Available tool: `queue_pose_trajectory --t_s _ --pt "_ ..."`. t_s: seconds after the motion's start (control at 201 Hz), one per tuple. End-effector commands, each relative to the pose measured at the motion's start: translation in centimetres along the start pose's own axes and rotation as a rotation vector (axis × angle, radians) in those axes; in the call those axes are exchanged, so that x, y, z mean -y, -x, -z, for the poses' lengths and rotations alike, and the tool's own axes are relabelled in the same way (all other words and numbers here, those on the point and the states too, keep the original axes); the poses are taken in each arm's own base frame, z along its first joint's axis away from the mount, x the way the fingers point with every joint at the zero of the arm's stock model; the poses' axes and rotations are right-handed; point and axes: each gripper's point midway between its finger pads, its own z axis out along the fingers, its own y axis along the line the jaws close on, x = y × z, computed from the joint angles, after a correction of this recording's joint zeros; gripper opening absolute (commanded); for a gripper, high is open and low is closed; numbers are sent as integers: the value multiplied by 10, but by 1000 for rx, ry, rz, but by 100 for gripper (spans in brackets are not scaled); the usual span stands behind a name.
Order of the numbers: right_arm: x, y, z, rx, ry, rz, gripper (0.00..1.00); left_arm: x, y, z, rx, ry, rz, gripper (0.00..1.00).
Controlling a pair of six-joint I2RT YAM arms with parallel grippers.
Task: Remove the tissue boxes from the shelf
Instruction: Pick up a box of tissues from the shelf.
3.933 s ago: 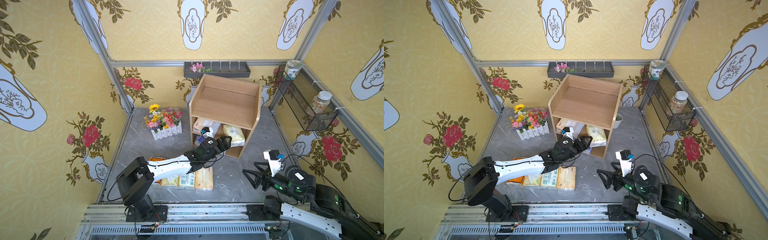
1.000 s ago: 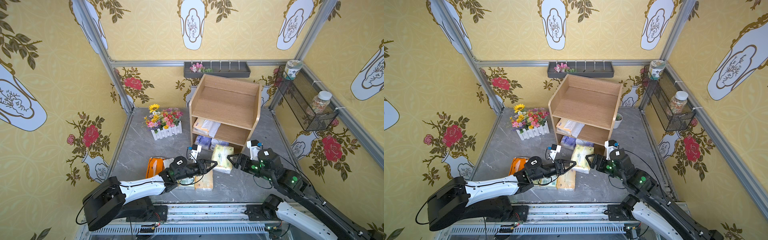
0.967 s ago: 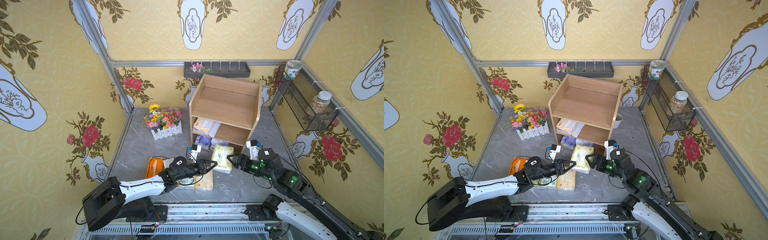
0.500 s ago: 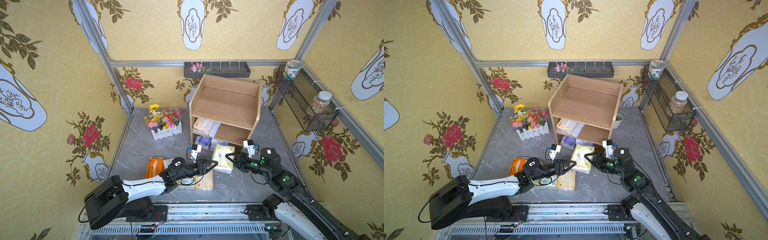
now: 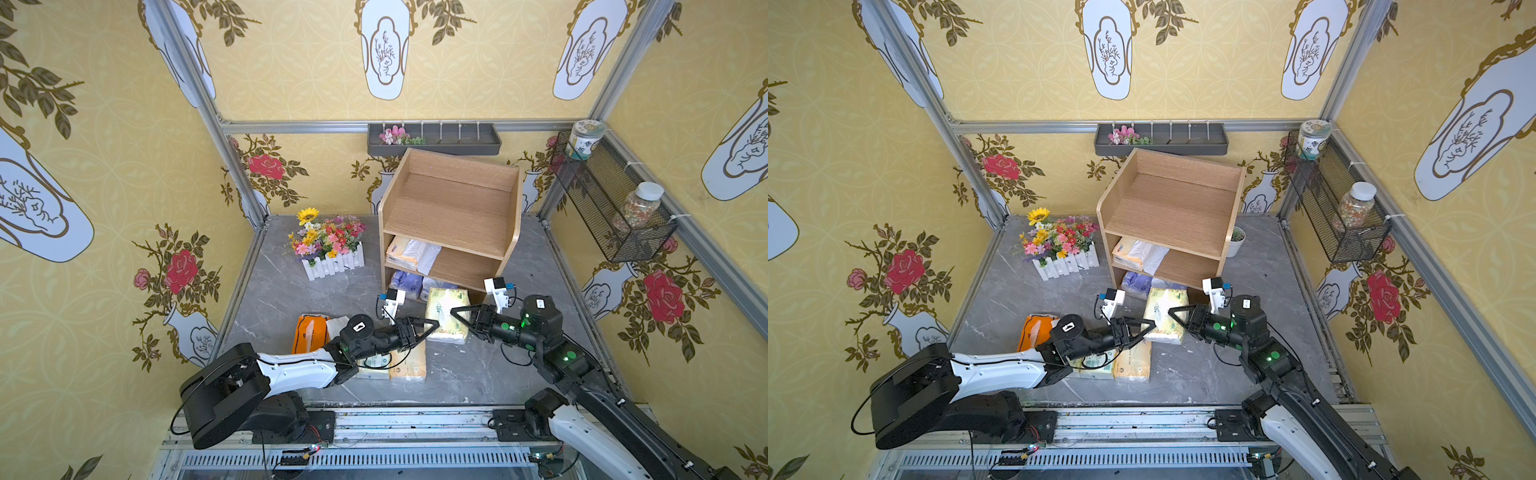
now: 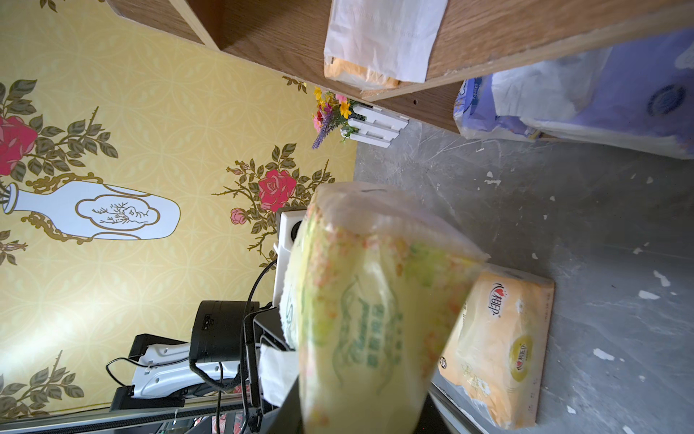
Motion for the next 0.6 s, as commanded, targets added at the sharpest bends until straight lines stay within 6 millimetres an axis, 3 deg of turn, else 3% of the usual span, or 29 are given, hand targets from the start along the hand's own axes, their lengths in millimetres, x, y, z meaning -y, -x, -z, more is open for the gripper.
queue_pose_trajectory --t_s 0.0,0.139,0.299,0.433,0.593 --pt "-11 3 1 7 47 53 30 2 9 2 51 -10 -12 71" --pt "18 -2 2 -4 -80 91 29 -35 27 15 184 147 22 94" --pt "57 -16 13 -53 -268 146 27 -69 50 39 341 379 14 97" --pt "87 -32 19 -126 -393 160 26 -68 66 51 421 458 -34 97" --pt "114 -47 10 -171 -426 130 26 -56 80 52 456 513 -124 95"
